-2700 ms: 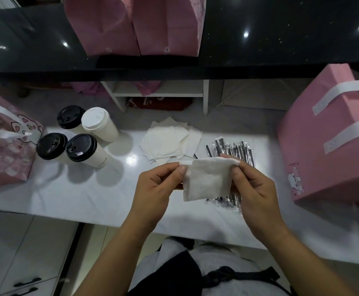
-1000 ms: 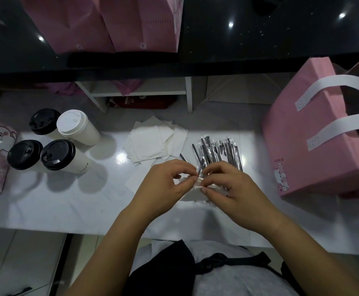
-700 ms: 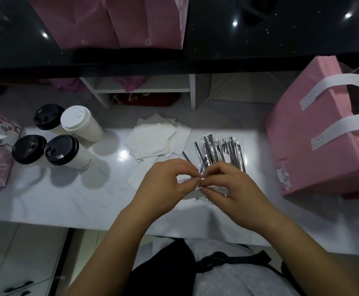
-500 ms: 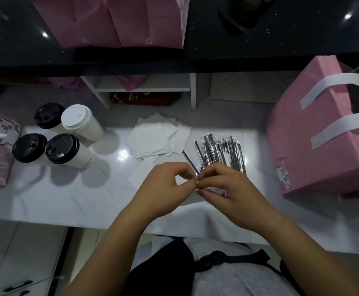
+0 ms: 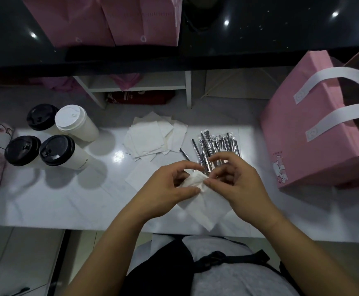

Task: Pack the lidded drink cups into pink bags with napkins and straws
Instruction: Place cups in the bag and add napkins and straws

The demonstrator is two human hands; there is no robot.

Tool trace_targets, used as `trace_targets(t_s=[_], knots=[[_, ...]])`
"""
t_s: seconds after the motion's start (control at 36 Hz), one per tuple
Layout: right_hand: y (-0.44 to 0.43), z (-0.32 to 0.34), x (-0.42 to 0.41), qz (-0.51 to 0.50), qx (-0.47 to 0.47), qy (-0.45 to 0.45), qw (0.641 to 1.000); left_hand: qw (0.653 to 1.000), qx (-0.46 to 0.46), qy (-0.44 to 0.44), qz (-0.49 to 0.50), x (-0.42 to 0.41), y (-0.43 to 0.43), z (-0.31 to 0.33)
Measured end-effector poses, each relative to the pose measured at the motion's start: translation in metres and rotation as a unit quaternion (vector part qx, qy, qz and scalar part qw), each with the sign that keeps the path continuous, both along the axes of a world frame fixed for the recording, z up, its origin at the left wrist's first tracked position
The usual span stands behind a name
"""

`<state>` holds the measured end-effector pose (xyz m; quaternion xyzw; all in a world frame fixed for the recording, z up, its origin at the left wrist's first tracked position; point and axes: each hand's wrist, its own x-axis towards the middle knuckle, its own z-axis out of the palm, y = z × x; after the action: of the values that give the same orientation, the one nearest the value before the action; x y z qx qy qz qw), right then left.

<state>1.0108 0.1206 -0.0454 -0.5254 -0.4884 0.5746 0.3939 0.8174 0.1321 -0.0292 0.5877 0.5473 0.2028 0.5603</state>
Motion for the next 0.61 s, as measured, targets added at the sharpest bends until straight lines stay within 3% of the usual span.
trace_targets(t_s=[0.14,0.31,0.5,0.56,0.61], knots=[[-0.005,0.005,0.011,0.066,-0.096,0.007,0.993,0.999,-0.003,-0.042,0.017,0.002,0.003,-0.006],[-0.016,-0.002,0.018,-0.110,-0.171,0.154,0.967,0.977,-0.065,-0.145,0.144,0.010,0.014,-0.021],[-0.025,-0.004,0.027,-0.216,-0.070,0.023,0.974,0.989,-0.083,-0.115,0.049,0.018,0.030,-0.049],[-0.027,-0.002,0.034,-0.262,-0.008,-0.052,0.964,0.998,-0.037,-0.039,0.012,0.015,0.040,-0.060],[-0.032,-0.004,0.043,-0.295,0.049,-0.145,0.943,0.992,0.057,0.097,-0.051,0.010,0.054,-0.073]])
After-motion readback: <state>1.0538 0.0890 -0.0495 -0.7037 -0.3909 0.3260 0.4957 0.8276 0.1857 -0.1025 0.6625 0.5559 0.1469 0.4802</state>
